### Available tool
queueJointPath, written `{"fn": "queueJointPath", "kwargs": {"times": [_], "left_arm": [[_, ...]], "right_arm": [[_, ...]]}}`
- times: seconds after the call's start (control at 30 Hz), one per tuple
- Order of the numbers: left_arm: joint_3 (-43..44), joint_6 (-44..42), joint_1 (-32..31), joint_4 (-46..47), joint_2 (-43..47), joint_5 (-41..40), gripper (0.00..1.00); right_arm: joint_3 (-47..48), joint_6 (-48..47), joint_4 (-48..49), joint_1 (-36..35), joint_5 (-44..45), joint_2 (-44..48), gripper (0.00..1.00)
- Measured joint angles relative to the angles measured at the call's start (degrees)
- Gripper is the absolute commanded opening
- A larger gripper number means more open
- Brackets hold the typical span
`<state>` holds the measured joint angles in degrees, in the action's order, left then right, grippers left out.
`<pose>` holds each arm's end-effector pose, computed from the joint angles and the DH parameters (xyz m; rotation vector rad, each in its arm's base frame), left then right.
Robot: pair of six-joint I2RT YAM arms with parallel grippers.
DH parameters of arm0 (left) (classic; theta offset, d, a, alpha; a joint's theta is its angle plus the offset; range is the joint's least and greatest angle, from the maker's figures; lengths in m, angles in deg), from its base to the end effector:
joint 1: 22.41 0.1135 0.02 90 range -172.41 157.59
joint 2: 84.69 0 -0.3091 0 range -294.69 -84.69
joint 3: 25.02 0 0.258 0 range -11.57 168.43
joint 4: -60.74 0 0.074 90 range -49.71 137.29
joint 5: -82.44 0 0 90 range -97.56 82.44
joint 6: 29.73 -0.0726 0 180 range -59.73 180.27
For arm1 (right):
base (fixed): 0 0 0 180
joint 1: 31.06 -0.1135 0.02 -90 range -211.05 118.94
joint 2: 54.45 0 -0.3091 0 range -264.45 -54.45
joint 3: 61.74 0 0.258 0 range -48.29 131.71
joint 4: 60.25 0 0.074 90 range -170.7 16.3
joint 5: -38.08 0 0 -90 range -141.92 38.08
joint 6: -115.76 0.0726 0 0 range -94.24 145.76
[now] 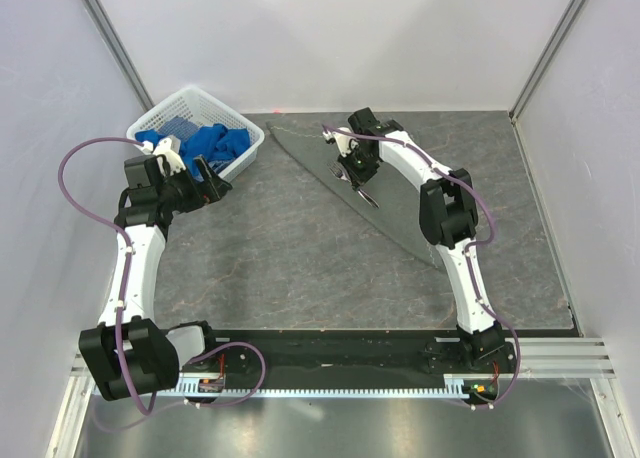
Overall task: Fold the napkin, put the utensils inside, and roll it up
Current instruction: Place the utensil onto the napkin
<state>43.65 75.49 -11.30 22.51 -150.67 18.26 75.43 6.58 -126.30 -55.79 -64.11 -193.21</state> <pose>0.2664 0.0201 0.3269 -0.2432 2.1553 -0.5332 0.5072 0.2505 0.1760 -1.0801 2.5245 0.3191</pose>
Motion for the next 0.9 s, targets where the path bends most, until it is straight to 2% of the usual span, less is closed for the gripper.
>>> {"fn": "queueJointPath", "kwargs": {"times": [0.47, 0.57, 0.73, 0.9], "left_arm": [[0.0, 0.0, 0.0, 0.0, 0.0, 0.0, 0.96], [0.0, 0.0, 0.0, 0.0, 0.0, 0.0, 0.96], [0.0, 0.0, 0.0, 0.0, 0.0, 0.0, 0.96], [0.0, 0.0, 0.0, 0.0, 0.0, 0.0, 0.96]], "right_arm": [[3.3, 1.6, -2.6, -1.4, 0.7, -1.7, 0.01], [3.6, 2.2, -2.8, -1.5, 1.5, -2.1, 0.12], [4.3, 3.1, -2.8, -1.5, 2.3, -2.5, 0.42], [4.3, 4.0, -2.2, -1.4, 2.5, -2.0, 0.55]]}}
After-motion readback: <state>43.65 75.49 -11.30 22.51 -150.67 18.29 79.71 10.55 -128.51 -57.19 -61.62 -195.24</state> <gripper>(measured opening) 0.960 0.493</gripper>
